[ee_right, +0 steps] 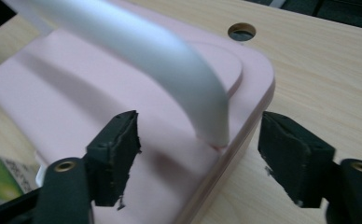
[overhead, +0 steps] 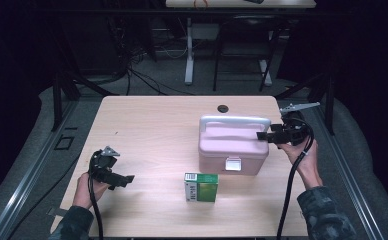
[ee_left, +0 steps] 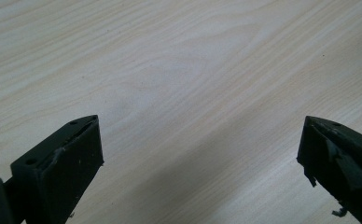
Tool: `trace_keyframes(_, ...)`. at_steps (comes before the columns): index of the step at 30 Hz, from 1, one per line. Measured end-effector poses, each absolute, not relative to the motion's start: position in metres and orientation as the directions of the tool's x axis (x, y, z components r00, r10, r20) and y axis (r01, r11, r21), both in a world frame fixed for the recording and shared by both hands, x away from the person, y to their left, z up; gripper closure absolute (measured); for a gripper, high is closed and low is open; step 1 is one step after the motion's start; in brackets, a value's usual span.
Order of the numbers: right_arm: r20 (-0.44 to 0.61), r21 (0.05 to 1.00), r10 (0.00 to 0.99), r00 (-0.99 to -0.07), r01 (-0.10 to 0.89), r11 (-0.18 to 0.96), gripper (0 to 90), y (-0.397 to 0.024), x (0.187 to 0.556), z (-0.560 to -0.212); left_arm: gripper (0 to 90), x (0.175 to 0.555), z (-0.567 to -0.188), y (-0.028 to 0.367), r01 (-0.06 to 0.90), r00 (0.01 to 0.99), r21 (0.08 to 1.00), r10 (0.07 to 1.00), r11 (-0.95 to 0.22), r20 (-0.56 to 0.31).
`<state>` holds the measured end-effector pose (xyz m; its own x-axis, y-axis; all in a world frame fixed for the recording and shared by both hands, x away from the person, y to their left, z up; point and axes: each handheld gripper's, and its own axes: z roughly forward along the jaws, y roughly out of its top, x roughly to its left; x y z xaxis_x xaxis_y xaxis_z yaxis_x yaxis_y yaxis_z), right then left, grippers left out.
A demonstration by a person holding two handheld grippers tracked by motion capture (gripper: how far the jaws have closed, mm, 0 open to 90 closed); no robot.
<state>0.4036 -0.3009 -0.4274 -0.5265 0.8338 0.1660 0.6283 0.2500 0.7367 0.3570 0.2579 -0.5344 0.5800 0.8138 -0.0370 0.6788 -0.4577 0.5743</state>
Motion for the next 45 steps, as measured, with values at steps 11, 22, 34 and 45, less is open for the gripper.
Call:
trace_keyframes(11, 0.174, 0.759, 0.846, -0.504, 0.616, 0.212, 57.1, -0.293, 0.41, -0.434, 0.1, 0.358, -0.536, 0.258, 0.681, 0.585, 0.565, 0.81, -0.466, -0.038)
trace_keyframes(22, 0.147, 0.792, 0.844, -0.516, 0.572, 0.213, 68.4, -0.28, 0.413, -0.438, 0.1, 0.358, -0.535, 0.256, 0.676, 0.592, 0.563, 0.806, -0.475, -0.031)
trace_keyframes(34, 0.134, 0.801, 0.823, -0.552, 0.549, 0.237, 69.1, -0.259, 0.42, -0.439, 0.1, 0.358, -0.536, 0.255, 0.675, 0.595, 0.562, 0.803, -0.478, -0.032)
trace_keyframes(45, 0.14, 0.803, 0.801, -0.582, 0.54, 0.252, 68.9, -0.239, 0.427, -0.439, 0.1, 0.358, -0.536, 0.255, 0.674, 0.594, 0.564, 0.804, -0.477, -0.031)
